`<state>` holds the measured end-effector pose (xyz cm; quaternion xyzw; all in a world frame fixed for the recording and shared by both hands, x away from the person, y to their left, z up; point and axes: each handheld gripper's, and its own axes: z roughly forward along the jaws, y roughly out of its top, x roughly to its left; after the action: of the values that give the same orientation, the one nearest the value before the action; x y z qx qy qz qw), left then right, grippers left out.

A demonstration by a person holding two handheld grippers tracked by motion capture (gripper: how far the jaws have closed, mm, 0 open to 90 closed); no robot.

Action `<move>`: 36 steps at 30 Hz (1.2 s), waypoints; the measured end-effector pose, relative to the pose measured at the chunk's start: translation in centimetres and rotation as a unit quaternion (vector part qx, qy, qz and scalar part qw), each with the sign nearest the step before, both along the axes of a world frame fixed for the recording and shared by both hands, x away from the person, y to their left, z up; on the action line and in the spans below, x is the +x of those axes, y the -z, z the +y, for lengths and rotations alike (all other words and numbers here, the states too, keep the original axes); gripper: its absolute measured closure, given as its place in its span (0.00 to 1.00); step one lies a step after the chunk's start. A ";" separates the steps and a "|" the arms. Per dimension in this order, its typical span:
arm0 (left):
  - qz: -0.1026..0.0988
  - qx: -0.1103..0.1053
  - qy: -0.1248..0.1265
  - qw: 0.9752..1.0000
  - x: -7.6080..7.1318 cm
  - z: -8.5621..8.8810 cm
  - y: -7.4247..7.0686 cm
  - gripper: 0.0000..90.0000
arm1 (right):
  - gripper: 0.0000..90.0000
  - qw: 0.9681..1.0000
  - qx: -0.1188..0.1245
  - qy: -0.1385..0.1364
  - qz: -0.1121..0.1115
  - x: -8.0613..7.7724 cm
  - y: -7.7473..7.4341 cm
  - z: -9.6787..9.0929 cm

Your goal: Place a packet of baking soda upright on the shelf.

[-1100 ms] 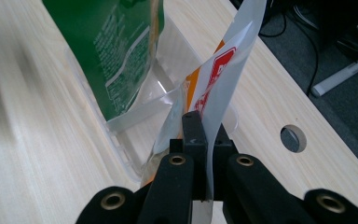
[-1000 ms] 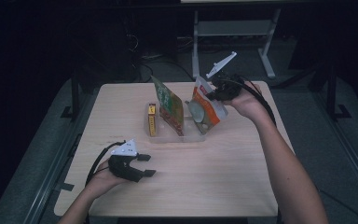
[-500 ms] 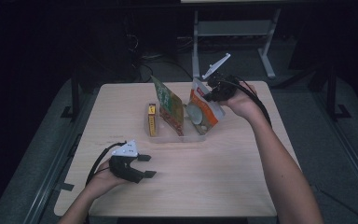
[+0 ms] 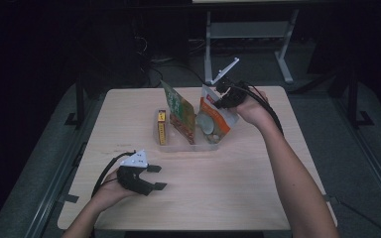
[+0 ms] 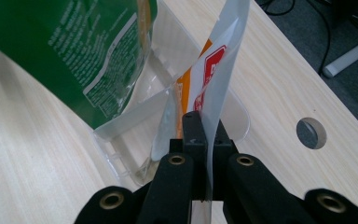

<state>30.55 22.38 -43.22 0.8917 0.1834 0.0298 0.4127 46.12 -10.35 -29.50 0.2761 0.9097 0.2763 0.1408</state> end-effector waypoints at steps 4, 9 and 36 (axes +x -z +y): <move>0.003 0.000 0.001 1.000 -0.1 0.0 0.0 0.37 | 0.99 1.000 0.013 0.007 0.004 -0.1 0.1 -0.1; 0.004 -0.001 0.000 1.000 -0.1 -0.1 0.0 0.36 | 0.92 0.999 0.032 0.008 0.003 -0.4 0.3 -1.0; 0.008 -0.002 0.000 1.000 0.0 -0.1 0.1 0.36 | 1.00 0.998 0.051 0.029 -0.007 -2.6 0.2 -2.9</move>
<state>30.50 22.27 -43.31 0.8910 0.1867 0.0222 0.4133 43.48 -13.27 -29.67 0.3076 0.8850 0.3200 0.1407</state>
